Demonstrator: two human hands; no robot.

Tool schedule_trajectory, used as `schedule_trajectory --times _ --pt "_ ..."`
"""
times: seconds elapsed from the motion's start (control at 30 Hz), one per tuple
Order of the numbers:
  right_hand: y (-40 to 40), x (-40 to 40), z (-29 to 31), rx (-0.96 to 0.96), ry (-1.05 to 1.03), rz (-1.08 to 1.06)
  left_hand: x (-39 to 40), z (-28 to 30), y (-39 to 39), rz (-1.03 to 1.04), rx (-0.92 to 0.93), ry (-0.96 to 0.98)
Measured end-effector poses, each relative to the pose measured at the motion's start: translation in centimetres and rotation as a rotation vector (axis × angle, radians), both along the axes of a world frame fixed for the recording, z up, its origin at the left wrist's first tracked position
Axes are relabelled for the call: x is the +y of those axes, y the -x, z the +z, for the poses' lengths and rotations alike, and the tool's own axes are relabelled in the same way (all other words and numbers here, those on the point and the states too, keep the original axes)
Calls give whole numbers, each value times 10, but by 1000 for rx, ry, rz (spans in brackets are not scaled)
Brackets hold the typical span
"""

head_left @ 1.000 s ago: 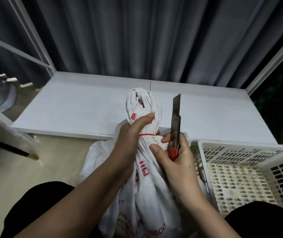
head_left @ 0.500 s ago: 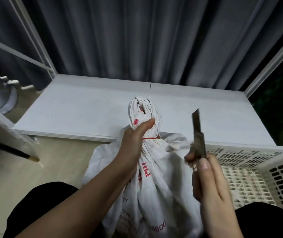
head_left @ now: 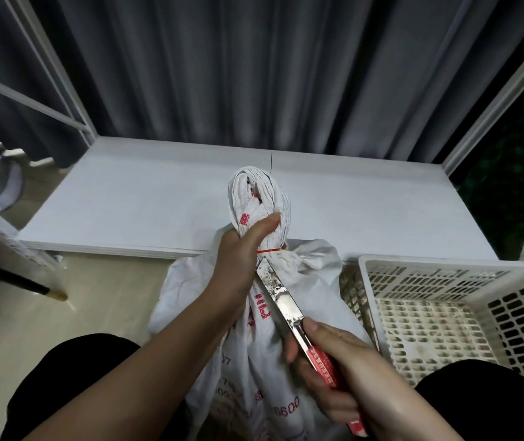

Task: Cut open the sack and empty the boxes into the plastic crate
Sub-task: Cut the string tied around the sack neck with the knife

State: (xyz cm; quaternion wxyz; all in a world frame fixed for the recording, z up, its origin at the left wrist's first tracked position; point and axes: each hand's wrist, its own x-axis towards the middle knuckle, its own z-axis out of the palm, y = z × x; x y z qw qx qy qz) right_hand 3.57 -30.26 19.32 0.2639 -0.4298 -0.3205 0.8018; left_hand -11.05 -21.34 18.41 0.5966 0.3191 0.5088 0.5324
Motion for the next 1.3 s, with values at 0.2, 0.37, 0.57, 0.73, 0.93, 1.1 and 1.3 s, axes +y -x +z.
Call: schedule_trajectory --times 0.2,0.37,0.57,0.73,0.93,1.1,1.3 --pt "-5 0 5 -22 31 -1 -3 4 1 6 -5 -11" --pt "-13 2 7 -252 -133 -80 -5 4 1 11 0 -7" --pt "-17 -5 -1 -827 -714 -134 -5 3 -1 -11 12 -28" --pt "-16 -5 -12 -972 -774 -188 -4 5 -1 -2 16 -7" --pt "0 -13 -12 -820 -542 -192 -4 4 -3 16 21 -1" --pt "7 -15 -19 -834 -565 -223 -4 2 -4 25 13 10" --pt "0 -14 -17 -951 -649 -221 -3 -1 -1 1 13 17"
